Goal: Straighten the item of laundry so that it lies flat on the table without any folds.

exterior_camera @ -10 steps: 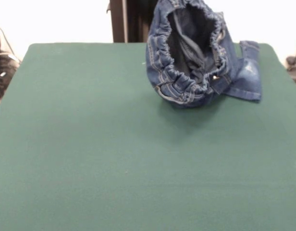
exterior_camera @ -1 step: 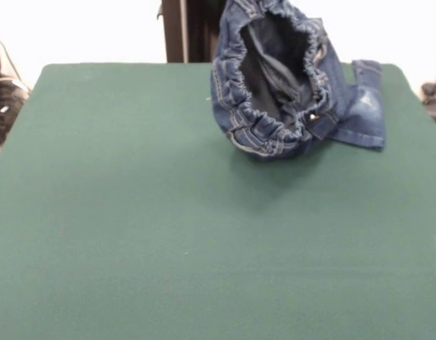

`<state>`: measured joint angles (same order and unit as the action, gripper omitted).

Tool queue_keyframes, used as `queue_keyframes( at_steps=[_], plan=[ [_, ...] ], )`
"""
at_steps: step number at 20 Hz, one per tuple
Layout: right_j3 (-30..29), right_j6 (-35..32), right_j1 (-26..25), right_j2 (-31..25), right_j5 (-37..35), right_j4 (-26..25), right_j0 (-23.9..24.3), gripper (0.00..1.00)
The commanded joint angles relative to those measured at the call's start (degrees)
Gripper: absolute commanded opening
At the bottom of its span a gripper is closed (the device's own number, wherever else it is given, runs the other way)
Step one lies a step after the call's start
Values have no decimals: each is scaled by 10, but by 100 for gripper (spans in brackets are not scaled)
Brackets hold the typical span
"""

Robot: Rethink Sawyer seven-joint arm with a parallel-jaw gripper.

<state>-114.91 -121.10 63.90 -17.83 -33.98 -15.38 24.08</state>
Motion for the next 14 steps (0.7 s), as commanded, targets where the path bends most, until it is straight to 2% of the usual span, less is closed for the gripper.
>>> queue_keyframes(
  at_steps=[1,14],
  plan=[
    [-53,191,-4,-120,-24,-35,20,0],
    [-3,219,-61,-195,-48,-107,109,0]
  ],
)
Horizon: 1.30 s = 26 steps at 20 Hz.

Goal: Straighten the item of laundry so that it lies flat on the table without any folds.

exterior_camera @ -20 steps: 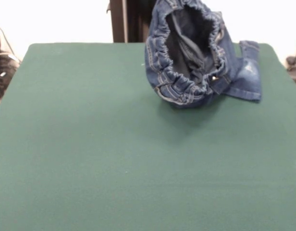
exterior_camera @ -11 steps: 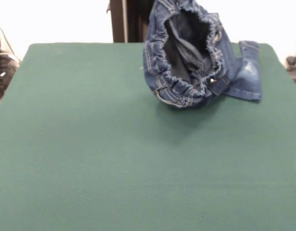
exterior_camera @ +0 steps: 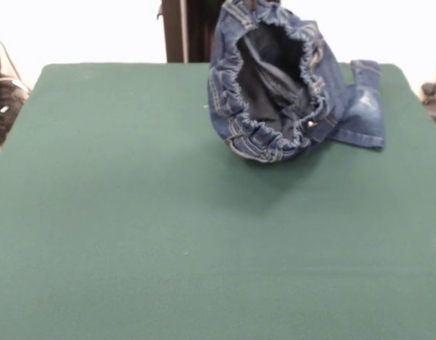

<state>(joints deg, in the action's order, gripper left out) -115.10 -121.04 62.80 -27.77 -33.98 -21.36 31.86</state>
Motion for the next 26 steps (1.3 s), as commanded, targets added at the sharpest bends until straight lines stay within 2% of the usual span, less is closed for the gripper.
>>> queue_keyframes(
  at_steps=[1,10,20,26],
  plan=[
    [3,218,-53,-100,-50,-53,36,0],
    [13,196,-62,-135,-70,-82,60,0],
    [-16,136,-39,-147,-65,-77,38,0],
    [-20,190,-22,-173,-90,-67,83,0]
  ],
)
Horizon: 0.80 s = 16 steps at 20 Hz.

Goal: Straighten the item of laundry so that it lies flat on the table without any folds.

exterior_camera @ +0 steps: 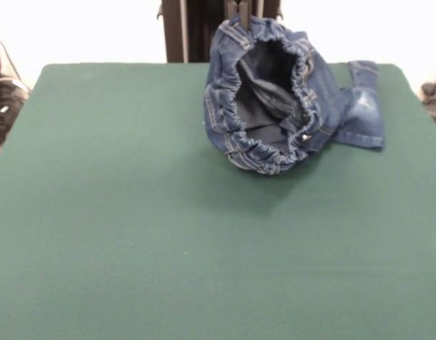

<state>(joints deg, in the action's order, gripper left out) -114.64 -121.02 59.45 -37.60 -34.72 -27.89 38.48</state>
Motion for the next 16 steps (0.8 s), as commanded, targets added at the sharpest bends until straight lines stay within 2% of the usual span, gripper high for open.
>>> queue_keyframes(
  at_steps=[1,8,16],
  plan=[
    [-20,206,9,-80,-88,-5,31,0],
    [42,321,-34,-119,-140,-47,129,0],
    [95,363,-82,-121,-162,-94,162,0]
  ],
)
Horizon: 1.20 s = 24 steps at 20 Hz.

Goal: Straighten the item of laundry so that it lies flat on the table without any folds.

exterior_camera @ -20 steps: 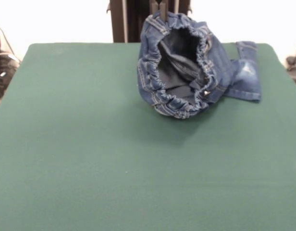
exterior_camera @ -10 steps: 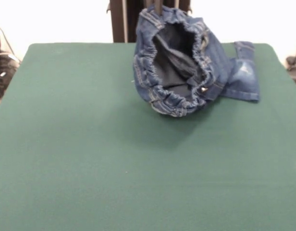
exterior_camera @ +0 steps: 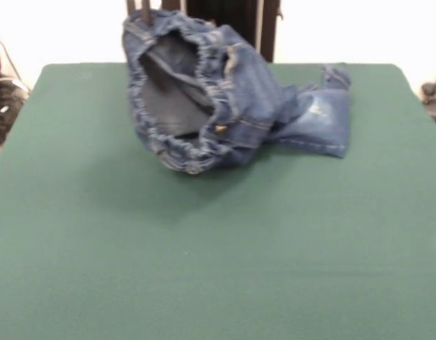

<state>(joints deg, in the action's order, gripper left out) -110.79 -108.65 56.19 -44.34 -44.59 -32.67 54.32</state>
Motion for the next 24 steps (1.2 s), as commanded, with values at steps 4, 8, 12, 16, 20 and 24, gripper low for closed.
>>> queue_keyframes(
  at_steps=[4,8,12,16,20,24],
  plan=[
    [74,251,-59,-50,-67,-52,5,0],
    [91,261,-71,-45,-71,-56,2,0],
    [109,284,-79,-45,-82,-56,7,0],
    [136,309,-92,-46,-98,-57,9,0],
    [153,327,-108,-51,-97,-60,13,0],
    [159,327,-116,-54,-90,-58,19,100]
  ],
)
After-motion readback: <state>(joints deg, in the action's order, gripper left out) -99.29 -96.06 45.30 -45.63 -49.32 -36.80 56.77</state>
